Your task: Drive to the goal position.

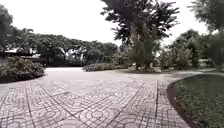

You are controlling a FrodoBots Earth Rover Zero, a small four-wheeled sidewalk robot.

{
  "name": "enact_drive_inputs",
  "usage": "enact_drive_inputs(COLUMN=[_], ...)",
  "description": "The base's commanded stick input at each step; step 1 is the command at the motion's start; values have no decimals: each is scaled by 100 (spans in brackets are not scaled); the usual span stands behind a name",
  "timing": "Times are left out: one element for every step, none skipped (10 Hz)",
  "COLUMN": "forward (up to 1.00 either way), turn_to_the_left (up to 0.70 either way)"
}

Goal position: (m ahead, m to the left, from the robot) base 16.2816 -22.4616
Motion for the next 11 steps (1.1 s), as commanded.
enact_drive_inputs(forward=[70, 70, 70, 70, 70, 70, 70, 70, 70, 70, 70], turn_to_the_left=[-27, -20, 0, 0, 0, 0, 0, 0, 0, 0, -23])
